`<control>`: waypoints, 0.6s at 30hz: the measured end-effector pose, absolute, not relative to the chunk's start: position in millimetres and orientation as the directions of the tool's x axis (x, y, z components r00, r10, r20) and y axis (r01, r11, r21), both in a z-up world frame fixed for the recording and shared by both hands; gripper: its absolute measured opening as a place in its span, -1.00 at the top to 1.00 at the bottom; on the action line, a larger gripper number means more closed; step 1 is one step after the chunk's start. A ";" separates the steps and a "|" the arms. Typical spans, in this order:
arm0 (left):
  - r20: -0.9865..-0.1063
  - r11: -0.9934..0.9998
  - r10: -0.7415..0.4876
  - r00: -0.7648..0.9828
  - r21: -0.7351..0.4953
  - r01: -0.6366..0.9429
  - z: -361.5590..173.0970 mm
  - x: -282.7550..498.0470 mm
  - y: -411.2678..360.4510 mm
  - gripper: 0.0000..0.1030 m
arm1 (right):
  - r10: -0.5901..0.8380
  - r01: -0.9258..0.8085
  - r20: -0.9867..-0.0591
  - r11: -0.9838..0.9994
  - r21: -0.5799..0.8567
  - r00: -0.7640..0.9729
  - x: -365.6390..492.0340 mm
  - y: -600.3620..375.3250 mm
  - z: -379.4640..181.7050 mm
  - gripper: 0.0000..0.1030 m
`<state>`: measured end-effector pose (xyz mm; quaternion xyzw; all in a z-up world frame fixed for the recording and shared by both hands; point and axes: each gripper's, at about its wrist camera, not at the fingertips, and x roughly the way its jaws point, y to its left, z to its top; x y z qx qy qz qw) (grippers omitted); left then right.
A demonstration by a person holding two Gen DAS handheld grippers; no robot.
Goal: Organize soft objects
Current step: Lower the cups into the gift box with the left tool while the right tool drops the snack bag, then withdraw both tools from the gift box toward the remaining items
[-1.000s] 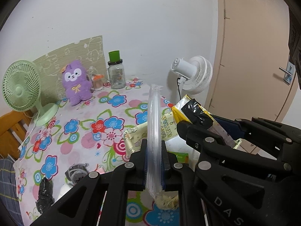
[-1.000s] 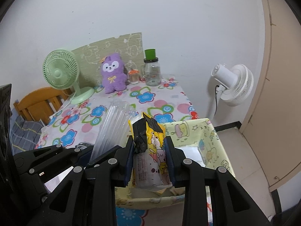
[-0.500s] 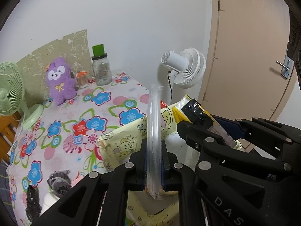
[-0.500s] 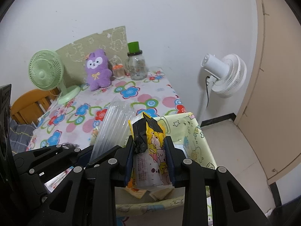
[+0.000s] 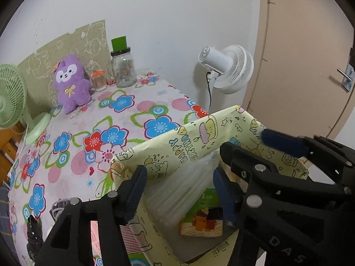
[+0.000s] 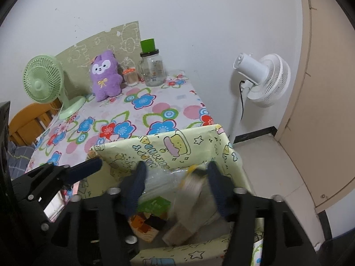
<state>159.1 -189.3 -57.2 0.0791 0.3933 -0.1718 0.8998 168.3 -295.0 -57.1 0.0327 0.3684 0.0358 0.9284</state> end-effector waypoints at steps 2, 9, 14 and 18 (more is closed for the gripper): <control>-0.738 0.933 -0.237 0.632 0.008 0.360 -57.9 160.6 -187.3 -0.47 | 0.085 -0.037 -0.678 0.996 0.085 0.730 169.2 -297.1 -58.4 -0.39; -0.735 0.926 -0.262 0.626 -0.008 0.378 -56.1 156.4 -182.1 -0.69 | 0.073 -0.033 -0.677 0.997 0.072 0.732 169.1 -297.4 -59.9 -0.65; -0.725 0.940 -0.225 0.651 0.015 0.342 -51.7 148.9 -177.2 -0.97 | 0.057 -0.030 -0.673 0.998 0.052 0.738 165.4 -293.2 -56.3 -0.75; -0.732 0.942 -0.242 0.637 -0.019 0.336 -50.5 147.9 -167.6 -0.98 | 0.047 -0.027 -0.665 0.999 0.040 0.745 160.7 -288.8 -52.5 -0.82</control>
